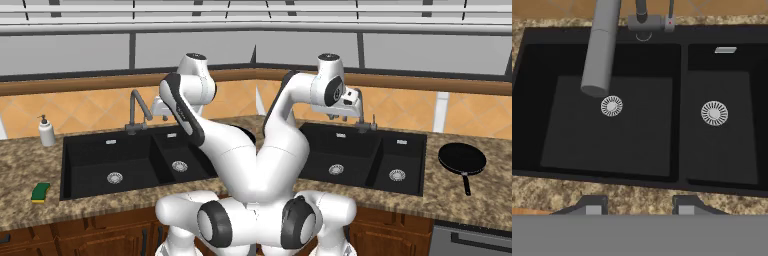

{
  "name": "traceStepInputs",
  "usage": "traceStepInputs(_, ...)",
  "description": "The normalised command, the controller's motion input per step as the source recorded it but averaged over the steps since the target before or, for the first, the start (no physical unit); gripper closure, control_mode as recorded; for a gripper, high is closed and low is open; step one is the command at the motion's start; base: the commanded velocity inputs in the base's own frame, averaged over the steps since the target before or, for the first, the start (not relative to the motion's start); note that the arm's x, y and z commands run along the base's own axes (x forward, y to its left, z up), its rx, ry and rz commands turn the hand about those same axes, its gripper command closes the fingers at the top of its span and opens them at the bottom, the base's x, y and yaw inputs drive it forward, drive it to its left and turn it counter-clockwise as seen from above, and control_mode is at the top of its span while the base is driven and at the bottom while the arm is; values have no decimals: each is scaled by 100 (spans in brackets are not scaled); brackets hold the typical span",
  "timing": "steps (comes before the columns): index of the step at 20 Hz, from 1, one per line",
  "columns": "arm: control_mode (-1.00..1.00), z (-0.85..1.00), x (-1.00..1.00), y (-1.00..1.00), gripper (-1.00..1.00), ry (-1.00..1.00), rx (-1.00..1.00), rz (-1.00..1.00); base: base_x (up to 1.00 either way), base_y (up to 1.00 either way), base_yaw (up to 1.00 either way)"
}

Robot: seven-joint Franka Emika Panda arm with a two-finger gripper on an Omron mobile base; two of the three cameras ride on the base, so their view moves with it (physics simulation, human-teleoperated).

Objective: Pick the pan and sponge and place them into the sink. Then turn on the water.

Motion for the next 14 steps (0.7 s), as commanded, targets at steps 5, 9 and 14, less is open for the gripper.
traceStepInputs(5, -100, -5, -43, 0, -100, -1, -1, 0, 0, 0, 0)
traceStepInputs(9, -100, -45, -80, -4, -100, 10, -4, 0, 0, 0, 0)
traceStepInputs(14, -100, -48, -35, -71, -100, 2, 0, 0, 0, 0, 0)
